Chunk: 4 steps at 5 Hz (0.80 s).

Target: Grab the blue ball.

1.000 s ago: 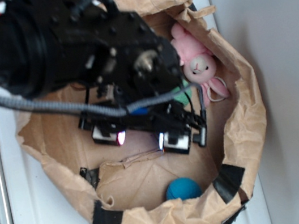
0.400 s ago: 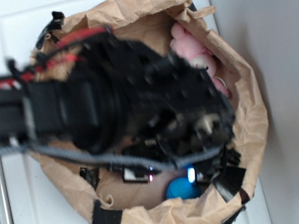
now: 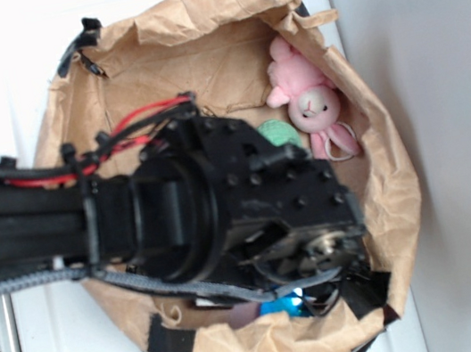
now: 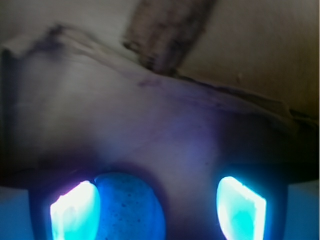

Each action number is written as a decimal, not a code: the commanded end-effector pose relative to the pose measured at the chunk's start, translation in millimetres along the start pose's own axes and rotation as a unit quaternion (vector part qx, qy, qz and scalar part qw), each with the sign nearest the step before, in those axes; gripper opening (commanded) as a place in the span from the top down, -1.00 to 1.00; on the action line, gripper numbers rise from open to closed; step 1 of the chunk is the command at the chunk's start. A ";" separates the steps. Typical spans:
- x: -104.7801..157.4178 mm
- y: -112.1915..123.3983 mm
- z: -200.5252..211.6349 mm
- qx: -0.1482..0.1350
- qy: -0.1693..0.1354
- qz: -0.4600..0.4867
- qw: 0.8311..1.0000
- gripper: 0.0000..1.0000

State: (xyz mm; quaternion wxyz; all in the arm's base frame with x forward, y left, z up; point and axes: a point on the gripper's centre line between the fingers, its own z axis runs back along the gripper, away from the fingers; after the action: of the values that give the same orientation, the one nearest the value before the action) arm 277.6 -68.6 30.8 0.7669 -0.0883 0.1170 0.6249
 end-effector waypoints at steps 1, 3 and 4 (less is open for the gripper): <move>-0.2 -0.2 -21.9 -0.031 -0.005 -0.011 0.999 -0.50; -2.4 -16.0 -25.0 -0.025 -0.017 0.020 0.999 1.00; -3.0 -19.2 -25.3 -0.021 -0.017 0.026 0.999 1.00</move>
State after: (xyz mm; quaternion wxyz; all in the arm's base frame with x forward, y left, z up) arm 304.2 -78.2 15.9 0.7439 -0.0986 0.0880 0.6550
